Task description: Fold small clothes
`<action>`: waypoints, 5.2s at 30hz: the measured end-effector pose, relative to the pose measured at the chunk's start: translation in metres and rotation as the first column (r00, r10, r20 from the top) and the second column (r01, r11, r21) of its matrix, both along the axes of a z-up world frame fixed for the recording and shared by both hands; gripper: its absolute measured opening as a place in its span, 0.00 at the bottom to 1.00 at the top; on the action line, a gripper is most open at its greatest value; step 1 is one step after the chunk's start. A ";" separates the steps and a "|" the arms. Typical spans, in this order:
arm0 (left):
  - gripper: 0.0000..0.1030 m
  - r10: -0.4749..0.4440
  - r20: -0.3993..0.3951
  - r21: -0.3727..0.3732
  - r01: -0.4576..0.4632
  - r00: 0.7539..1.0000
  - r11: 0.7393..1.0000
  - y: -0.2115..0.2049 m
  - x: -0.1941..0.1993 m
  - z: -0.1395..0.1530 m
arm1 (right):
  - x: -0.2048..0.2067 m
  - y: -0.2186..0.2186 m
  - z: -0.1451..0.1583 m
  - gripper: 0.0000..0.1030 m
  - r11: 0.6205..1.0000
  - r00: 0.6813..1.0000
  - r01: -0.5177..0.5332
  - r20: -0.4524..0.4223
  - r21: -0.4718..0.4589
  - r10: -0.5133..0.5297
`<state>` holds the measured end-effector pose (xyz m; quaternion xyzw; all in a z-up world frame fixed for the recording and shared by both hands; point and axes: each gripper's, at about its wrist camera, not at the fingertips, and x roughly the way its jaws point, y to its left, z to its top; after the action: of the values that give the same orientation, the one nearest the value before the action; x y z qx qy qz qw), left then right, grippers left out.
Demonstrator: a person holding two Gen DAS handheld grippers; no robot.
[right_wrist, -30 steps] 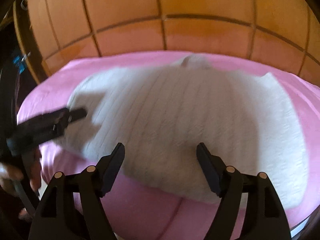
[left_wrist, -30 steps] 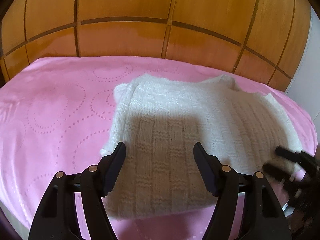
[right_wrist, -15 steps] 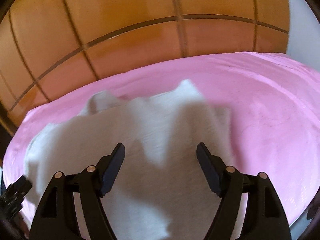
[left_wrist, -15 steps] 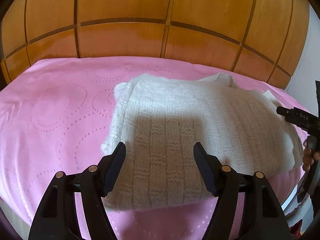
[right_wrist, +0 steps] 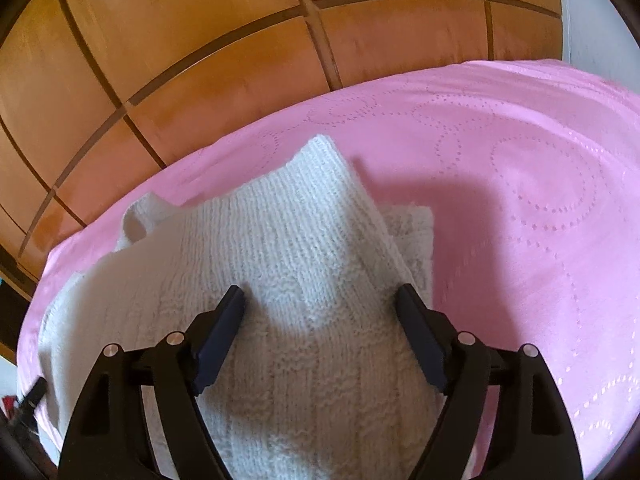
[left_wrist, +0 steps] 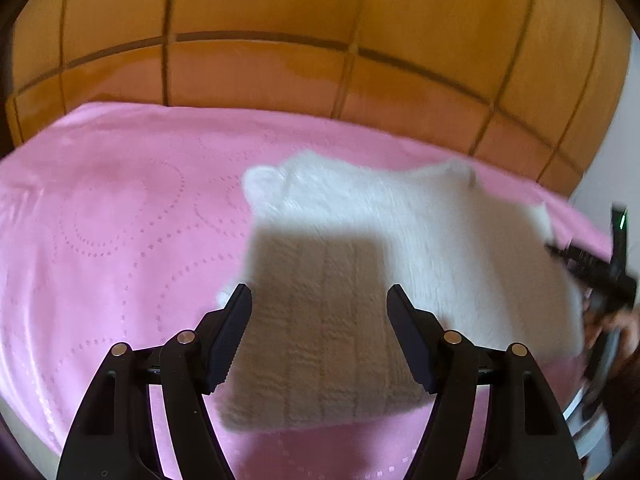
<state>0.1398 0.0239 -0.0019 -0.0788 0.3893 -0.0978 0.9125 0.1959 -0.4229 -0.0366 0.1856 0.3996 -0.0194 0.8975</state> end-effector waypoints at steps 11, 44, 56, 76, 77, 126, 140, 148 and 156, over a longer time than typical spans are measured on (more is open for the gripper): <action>0.59 0.036 -0.118 -0.244 -0.064 0.992 0.968 0.063 0.063 0.001 | -0.002 0.003 -0.002 0.77 1.000 1.000 0.005 0.019 -0.017 -0.005; 0.40 0.037 0.007 0.117 -0.037 0.999 0.992 -0.013 0.025 -0.002 | -0.056 -0.046 -0.008 0.86 0.974 1.000 -0.015 -0.016 0.225 0.019; 0.50 -0.040 0.061 0.191 0.027 0.997 0.981 -0.046 -0.002 0.003 | -0.075 -0.026 -0.010 0.48 0.966 0.993 -0.111 -0.023 0.233 0.120; 0.60 -0.097 0.071 0.102 0.089 0.993 0.991 -0.049 -0.013 0.004 | -0.060 -0.007 -0.003 0.34 0.974 0.988 -0.110 -0.086 0.197 0.129; 0.59 -0.106 0.052 0.084 0.102 0.993 0.991 -0.048 -0.010 0.000 | -0.061 -0.006 0.000 0.29 0.977 0.987 -0.112 -0.090 0.183 0.130; 0.81 -0.293 -0.164 -0.721 0.089 0.942 0.688 0.056 0.068 -0.006 | -0.065 0.219 0.077 0.59 0.741 0.754 -0.655 0.183 0.146 0.631; 0.18 -0.218 -0.194 -0.526 0.086 0.956 0.846 0.023 0.079 0.005 | -0.069 0.206 0.046 0.60 0.836 0.830 -0.549 0.104 -0.018 0.548; 0.18 -0.089 -0.171 -0.283 0.038 0.981 0.958 0.048 0.062 0.007 | -0.075 0.262 0.027 0.61 0.766 0.764 -0.636 0.066 -0.091 0.642; 0.48 -0.004 -0.090 -0.025 0.002 0.996 1.000 0.032 0.050 0.003 | -0.055 0.261 0.036 0.62 0.751 0.750 -0.658 0.044 -0.050 0.660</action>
<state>0.1903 0.0563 0.0008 -0.0938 0.4290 -0.1002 0.8928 0.1409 -0.1618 -0.0008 0.0194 0.4124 0.2976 0.8608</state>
